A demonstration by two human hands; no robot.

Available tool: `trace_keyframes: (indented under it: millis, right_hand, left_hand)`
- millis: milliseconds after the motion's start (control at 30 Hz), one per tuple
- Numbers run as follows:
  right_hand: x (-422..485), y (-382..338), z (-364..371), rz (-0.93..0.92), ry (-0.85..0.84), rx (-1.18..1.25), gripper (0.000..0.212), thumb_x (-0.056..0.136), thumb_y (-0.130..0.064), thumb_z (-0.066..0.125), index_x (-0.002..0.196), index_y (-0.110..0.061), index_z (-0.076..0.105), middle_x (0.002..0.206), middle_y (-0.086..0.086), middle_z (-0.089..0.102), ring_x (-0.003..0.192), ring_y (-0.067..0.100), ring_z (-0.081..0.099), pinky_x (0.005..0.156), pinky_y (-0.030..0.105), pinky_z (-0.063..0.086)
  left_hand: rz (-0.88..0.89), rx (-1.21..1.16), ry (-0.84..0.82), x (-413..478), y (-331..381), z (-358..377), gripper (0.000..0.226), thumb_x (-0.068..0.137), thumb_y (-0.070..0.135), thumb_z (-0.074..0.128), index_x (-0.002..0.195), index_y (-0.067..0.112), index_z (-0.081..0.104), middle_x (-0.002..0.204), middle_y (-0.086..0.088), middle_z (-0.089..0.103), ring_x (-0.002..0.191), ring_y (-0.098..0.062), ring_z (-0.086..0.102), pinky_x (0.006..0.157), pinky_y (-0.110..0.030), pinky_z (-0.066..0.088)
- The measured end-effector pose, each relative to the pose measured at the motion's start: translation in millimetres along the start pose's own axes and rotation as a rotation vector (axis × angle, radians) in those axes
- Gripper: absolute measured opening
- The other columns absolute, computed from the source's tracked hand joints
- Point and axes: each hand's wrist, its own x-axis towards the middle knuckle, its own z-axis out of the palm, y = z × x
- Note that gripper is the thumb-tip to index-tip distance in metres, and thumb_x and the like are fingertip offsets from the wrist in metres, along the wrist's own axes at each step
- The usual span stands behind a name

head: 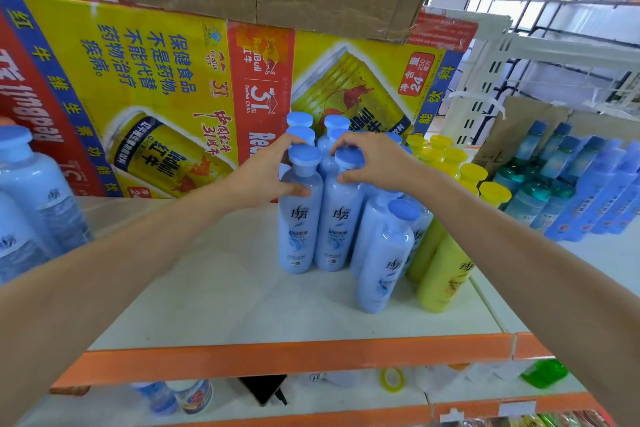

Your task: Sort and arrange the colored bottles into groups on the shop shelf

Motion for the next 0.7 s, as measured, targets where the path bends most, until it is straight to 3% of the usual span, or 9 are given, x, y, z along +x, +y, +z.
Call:
trace_keyframes:
  millis: [333, 700]
  right_hand:
    - [-1.7, -1.4, -0.3, 0.011, -0.009, -0.005, 0.04, 0.077, -0.024, 0.073, 0.113, -0.017, 0.056, 0.115, 0.003, 0.057, 0.105, 0.022, 0.054, 0.087, 0.038, 0.043]
    - [-5.8, -5.9, -1.7, 0.018, -0.033, -0.037, 0.04, 0.08, -0.022, 0.069, 0.117, -0.016, 0.053, 0.104, 0.002, 0.055, 0.086, 0.028, 0.055, 0.077, 0.039, 0.044]
  left_hand:
    - [-0.026, -0.058, 0.047, -0.7, 3.6, 4.5, 0.071, 0.071, 0.019, 0.077, 0.129, 0.015, 0.037, 0.116, 0.005, 0.048, 0.107, -0.011, 0.048, 0.089, -0.024, 0.036]
    - [-0.034, 0.008, 0.041, -3.4, 5.8, 4.9, 0.073, 0.072, 0.025, 0.076, 0.131, 0.018, 0.034, 0.115, 0.007, 0.047, 0.105, -0.015, 0.048, 0.091, -0.031, 0.04]
